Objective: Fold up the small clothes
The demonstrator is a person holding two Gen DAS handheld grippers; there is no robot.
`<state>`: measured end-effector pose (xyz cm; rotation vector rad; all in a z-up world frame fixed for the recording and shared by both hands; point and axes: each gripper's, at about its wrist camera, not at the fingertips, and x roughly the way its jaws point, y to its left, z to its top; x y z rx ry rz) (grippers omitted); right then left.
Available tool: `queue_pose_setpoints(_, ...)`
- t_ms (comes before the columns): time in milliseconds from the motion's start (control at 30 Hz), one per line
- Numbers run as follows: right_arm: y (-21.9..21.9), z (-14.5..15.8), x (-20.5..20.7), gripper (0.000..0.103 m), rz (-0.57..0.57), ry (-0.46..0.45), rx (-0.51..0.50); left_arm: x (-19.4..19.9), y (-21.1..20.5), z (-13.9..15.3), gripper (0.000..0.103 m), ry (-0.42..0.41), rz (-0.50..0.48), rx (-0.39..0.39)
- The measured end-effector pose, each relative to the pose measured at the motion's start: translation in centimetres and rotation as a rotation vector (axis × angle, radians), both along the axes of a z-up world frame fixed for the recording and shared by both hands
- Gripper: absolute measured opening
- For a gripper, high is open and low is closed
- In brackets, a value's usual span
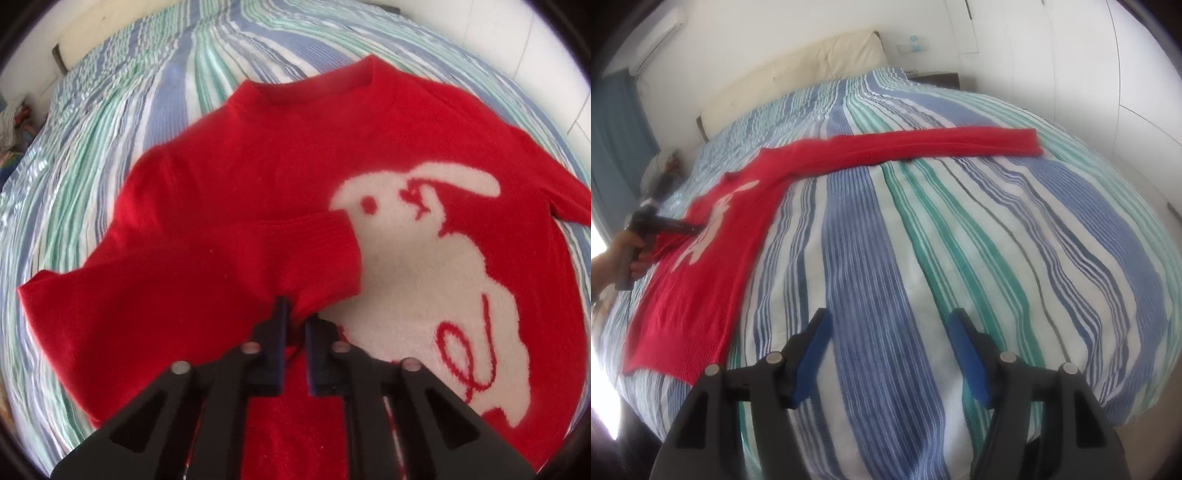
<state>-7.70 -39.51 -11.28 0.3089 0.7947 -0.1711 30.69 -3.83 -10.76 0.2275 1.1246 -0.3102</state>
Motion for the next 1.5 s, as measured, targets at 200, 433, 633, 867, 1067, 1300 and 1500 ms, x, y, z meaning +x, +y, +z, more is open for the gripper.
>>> queue_pose_setpoints(200, 0.1, -0.1, -0.7, 0.065, -0.008, -0.020, -0.025, -3.1, 16.1, 8.8, 0.003, -0.094, 0.425, -0.484)
queue_pose_setpoints(433, -0.1, -1.2, -0.3, 0.070, -0.044, -0.034, 0.005, -11.1, 36.0, 7.0, 0.002, -0.213, 0.955, -0.297)
queue_pose_setpoints(633, 1.2, -1.5, 0.7, 0.079, -0.036, -0.014, -0.057, -13.8, 38.1, 1.4, 0.002, -0.110, 1.015, -0.277)
queue_pose_setpoints(867, 1.3, -1.8, 0.8, 0.079, -0.041, 0.000, -0.071, -14.6, 38.4, -1.9, 0.001, -0.077, 1.041, -0.257)
queue_pose_setpoints(1067, 1.3, -1.9, 0.9, 0.079, -0.040, 0.005, -0.071, -14.6, 38.6, -2.5, 0.007, -0.078, 1.024, -0.254)
queue_pose_setpoints(1300, 1.4, -1.3, 0.7, 0.079, -0.041, 0.025, -0.073, -18.4, 35.8, 1.4, 0.093, -0.185, 0.967, -0.219)
queue_pose_setpoints(1500, 1.6, 1.5, 1.7, 0.088, -0.057, 0.010, -0.076, -20.5, 26.7, 3.0, 0.097, -0.228, 0.702, -0.180)
